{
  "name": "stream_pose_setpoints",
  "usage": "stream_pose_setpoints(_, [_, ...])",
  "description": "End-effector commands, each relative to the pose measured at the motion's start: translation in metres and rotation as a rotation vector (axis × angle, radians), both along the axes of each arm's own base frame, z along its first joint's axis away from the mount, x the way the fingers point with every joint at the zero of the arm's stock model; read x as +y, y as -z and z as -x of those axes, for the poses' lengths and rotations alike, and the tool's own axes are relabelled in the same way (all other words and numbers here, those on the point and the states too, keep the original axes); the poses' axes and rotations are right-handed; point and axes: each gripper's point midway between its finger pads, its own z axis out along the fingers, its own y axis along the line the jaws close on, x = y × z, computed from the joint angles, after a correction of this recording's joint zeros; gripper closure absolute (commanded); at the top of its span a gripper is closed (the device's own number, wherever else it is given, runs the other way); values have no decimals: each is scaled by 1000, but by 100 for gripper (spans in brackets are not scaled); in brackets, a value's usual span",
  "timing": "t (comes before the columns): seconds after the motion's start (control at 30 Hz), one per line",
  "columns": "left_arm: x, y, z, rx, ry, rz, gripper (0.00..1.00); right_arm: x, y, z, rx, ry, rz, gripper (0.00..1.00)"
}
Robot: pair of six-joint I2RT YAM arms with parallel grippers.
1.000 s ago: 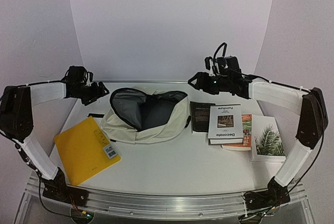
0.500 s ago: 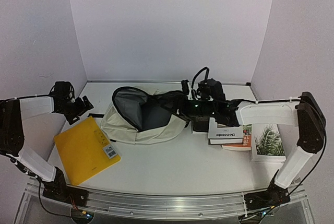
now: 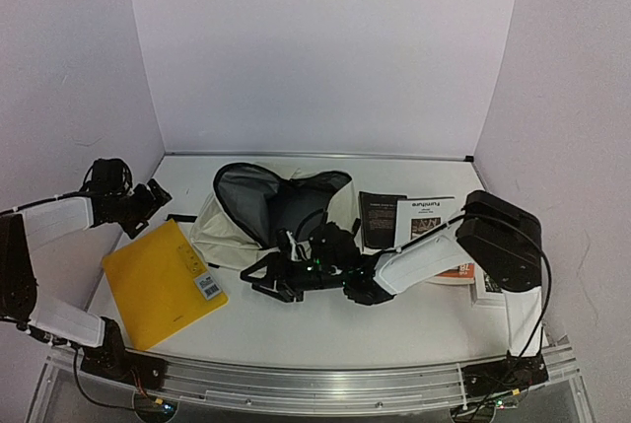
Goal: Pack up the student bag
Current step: Pick up the stationery from the center of the board.
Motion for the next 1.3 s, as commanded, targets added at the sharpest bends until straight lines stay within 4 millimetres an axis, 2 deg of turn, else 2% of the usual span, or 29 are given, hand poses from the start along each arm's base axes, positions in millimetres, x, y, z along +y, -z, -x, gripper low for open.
stream_pose_setpoints(0.0, [2, -23, 0, -86, -22, 8, 2, 31, -30, 9, 55, -43, -162, 52])
stream_pose_setpoints(0.1, [1, -28, 1, -103, -20, 9, 2, 44, -18, 19, 97, -69, -154, 52])
stream_pose_setpoints(0.27, [0, -32, 0, -116, -9, 11, 2, 56, 8, 22, 163, -63, -129, 54])
stream_pose_setpoints(0.6, [-3, -35, -2, -130, 8, 20, 2, 66, 46, 15, 259, 26, -88, 57])
stream_pose_setpoints(0.8, [-4, -36, -6, -133, 14, 20, 2, 69, 64, 4, 235, 83, -6, 58])
stream_pose_setpoints(1.03, [5, -13, -9, -83, -15, -23, 2, 76, 73, -2, 218, 99, 62, 60])
stream_pose_setpoints(1.27, [2, 13, -14, -33, -4, -5, 2, 74, 73, 1, 210, 115, 97, 61])
